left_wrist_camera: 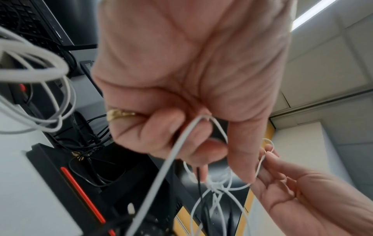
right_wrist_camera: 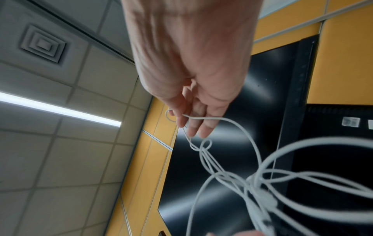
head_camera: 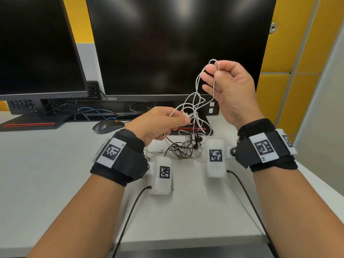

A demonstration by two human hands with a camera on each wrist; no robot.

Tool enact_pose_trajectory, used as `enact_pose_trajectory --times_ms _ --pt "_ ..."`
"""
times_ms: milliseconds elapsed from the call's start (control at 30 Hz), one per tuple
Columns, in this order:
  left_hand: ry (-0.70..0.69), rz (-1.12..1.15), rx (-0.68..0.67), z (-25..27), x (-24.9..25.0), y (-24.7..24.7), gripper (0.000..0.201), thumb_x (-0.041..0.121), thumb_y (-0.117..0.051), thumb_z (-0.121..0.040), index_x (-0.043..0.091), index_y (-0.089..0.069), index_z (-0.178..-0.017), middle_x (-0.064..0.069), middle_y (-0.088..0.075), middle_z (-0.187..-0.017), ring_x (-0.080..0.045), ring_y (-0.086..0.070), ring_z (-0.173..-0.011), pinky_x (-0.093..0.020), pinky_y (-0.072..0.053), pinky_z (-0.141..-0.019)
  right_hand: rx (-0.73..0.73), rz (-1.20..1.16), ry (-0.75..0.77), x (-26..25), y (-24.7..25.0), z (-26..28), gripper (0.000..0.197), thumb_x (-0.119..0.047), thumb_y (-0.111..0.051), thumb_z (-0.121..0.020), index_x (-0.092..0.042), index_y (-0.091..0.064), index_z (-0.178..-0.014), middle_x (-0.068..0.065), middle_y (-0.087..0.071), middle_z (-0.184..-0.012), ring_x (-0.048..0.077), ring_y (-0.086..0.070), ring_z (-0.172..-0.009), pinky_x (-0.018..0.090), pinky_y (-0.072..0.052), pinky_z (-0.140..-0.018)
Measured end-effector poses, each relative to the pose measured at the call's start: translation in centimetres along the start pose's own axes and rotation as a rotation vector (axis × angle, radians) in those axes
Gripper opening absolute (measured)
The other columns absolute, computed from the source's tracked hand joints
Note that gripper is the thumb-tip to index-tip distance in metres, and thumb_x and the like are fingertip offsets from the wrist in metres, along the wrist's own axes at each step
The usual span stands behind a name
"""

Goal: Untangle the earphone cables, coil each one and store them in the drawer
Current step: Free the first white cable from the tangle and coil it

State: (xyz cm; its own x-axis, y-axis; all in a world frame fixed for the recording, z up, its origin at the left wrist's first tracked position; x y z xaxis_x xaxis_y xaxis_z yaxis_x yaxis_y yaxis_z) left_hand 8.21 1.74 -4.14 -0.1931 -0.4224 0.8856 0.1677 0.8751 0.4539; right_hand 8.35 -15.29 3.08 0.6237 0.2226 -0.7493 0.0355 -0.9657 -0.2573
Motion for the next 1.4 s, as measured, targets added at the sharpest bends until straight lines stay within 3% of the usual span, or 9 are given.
enact_pose_trajectory --times_ms 167,267,367,500,700,833,1067,1233,1400 --pt "0.017 -0.020 0.020 -0.1 -0.2 0.1 0.017 0.038 -0.069 -0.085 0.022 -0.067 -0.089 0.006 -0.047 -0.063 -0.009 -0.039 -0.056 -0.022 -0.034 -0.055 -0.026 -0.032 0.041 -0.3 -0.2 0.1 0.018 -0.003 -0.052 -0.097 -0.019 -0.058 -0.105 0.004 -0.066 -0.119 0.018 -0.066 -0.110 0.036 -0.056 -0.087" --pt "-0.049 0.012 0.095 -0.4 0.2 0.8 0.030 0.037 -0.073 -0.081 0.023 -0.063 -0.106 0.003 -0.062 -0.094 -0.012 -0.057 -0.085 -0.026 -0.047 -0.076 -0.150 -0.091 0.017 -0.2 -1.8 0.6 0.020 -0.004 -0.055 -0.094 -0.017 -0.057 -0.110 0.005 -0.062 -0.125 0.023 -0.062 -0.117 0.043 -0.057 -0.086" --pt "-0.125 0.058 0.111 -0.2 0.9 1.0 0.043 0.038 -0.074 -0.080 0.031 -0.056 -0.118 0.002 -0.061 -0.116 -0.011 -0.056 -0.107 -0.030 -0.044 -0.089 -0.295 -0.069 -0.046 0.5 -3.8 1.5 0.025 -0.001 -0.052 -0.096 -0.013 -0.054 -0.118 0.006 -0.059 -0.130 0.023 -0.061 -0.119 0.044 -0.057 -0.084" --pt "-0.154 0.025 0.092 0.1 1.4 0.6 0.009 0.030 -0.068 -0.087 0.026 -0.070 -0.095 0.007 -0.070 -0.099 -0.003 -0.060 -0.093 -0.023 -0.040 -0.079 -0.389 -0.042 -0.062 0.8 -4.9 1.9 0.030 -0.004 -0.058 -0.093 -0.016 -0.054 -0.120 0.001 -0.058 -0.130 0.023 -0.058 -0.122 0.043 -0.057 -0.084" --pt "-0.244 0.131 0.277 0.1 1.9 2.7 0.014 0.029 -0.065 -0.090 0.020 -0.074 -0.096 0.007 -0.071 -0.096 -0.003 -0.062 -0.094 -0.018 -0.042 -0.078 -0.114 0.465 -0.036 2.1 -1.3 0.4 0.029 -0.003 -0.059 -0.092 -0.025 -0.057 -0.112 -0.007 -0.064 -0.109 0.010 -0.066 -0.098 0.032 -0.059 -0.080" --pt "-0.261 0.231 0.350 0.2 1.7 3.5 0.013 0.026 -0.061 -0.093 0.020 -0.070 -0.085 0.006 -0.065 -0.078 -0.004 -0.061 -0.073 -0.018 -0.049 -0.066 -0.042 0.626 -0.009 2.1 -0.6 0.3 0.010 -0.015 -0.064 -0.090 -0.022 -0.057 -0.091 -0.003 -0.060 -0.085 0.011 -0.061 -0.080 0.026 -0.050 -0.068" --pt "-0.368 0.365 0.264 0.5 2.9 2.8 0.019 0.023 -0.054 -0.097 0.016 -0.062 -0.082 -0.001 -0.062 -0.080 -0.009 -0.060 -0.078 -0.027 -0.055 -0.077 -0.404 0.665 -0.176 3.7 -3.5 1.9 0.021 -0.027 -0.071 -0.086 -0.021 -0.065 -0.106 -0.003 -0.070 -0.087 0.001 -0.064 -0.071 0.013 -0.046 -0.058" --pt "-0.445 0.449 0.318 0.9 3.5 3.8 0.018 0.024 -0.051 -0.099 0.019 -0.056 -0.083 0.006 -0.060 -0.071 -0.009 -0.058 -0.075 -0.025 -0.050 -0.076 -0.353 0.700 -0.177 3.6 -2.6 1.4 0.011 -0.022 -0.063 -0.092 -0.020 -0.070 -0.084 -0.005 -0.061 -0.069 0.002 -0.055 -0.062 0.017 -0.046 -0.061" --pt "-0.421 0.543 0.291 0.9 3.4 3.6 0.018 0.022 -0.044 -0.102 0.017 -0.051 -0.086 0.009 -0.060 -0.063 -0.008 -0.060 -0.066 -0.023 -0.047 -0.065 -0.348 0.661 -0.150 3.1 -3.0 1.6 0.013 -0.029 -0.060 -0.094 -0.024 -0.071 -0.091 -0.004 -0.069 -0.088 0.002 -0.063 -0.075 0.017 -0.047 -0.067"
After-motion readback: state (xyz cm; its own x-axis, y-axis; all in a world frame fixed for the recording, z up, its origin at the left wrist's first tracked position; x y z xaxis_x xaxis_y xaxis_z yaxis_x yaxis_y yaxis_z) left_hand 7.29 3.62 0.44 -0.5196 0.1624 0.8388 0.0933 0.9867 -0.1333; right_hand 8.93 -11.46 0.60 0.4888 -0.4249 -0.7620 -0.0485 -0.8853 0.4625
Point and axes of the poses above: each hand's wrist, its own z-axis away from the middle knuckle, its own y-axis out of the back of the hand, x = y × z, the point moved 9 cm from there along -z, towards the middle knuckle
